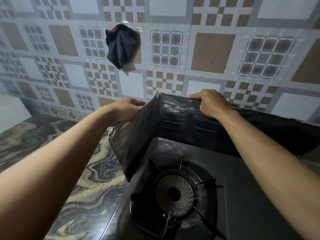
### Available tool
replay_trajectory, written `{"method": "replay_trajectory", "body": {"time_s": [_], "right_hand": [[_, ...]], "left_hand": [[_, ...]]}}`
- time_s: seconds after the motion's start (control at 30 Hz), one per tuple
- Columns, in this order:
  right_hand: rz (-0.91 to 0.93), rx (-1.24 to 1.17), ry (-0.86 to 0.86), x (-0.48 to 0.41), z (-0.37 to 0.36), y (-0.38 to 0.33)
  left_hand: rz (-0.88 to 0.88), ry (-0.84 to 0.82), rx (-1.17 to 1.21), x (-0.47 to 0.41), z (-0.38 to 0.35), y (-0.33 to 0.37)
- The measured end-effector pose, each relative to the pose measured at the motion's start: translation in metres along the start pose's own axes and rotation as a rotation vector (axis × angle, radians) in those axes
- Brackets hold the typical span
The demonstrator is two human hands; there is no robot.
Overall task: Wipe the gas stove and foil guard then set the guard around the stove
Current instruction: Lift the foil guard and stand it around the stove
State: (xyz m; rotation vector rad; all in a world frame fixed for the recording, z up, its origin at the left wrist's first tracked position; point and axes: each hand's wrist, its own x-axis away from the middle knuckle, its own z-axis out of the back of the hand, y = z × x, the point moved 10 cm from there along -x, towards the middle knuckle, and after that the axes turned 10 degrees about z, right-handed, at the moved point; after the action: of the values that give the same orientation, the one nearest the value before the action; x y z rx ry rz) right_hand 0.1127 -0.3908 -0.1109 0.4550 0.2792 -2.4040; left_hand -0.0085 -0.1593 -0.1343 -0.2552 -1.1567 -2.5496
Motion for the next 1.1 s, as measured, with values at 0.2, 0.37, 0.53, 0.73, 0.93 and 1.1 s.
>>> {"method": "replay_trajectory", "body": {"time_s": [0.2, 0.37, 0.53, 0.73, 0.93, 1.1], "right_hand": [[0.075, 0.162, 0.012, -0.004, 0.007, -0.01], [0.296, -0.032, -0.12, -0.046, -0.028, -0.077], [0.43, 0.102, -0.178, -0.076, -0.048, -0.105], [0.458, 0.236, -0.019, -0.074, -0.052, -0.112], [0.54, 0.037, -0.061, -0.071, -0.061, -0.121], [0.552, 0.097, 0.027, -0.068, -0.061, -0.123]], "left_hand": [[-0.096, 0.029, -0.018, 0.001, -0.014, 0.021], [-0.05, 0.103, -0.109, -0.002, -0.014, 0.016], [-0.005, 0.14, -0.349, 0.007, -0.022, -0.003], [-0.023, 0.375, -0.481, 0.01, -0.017, -0.008], [-0.034, 0.416, -0.467, 0.014, -0.01, -0.009], [-0.112, 0.43, -0.441, 0.021, -0.01, -0.006]]}}
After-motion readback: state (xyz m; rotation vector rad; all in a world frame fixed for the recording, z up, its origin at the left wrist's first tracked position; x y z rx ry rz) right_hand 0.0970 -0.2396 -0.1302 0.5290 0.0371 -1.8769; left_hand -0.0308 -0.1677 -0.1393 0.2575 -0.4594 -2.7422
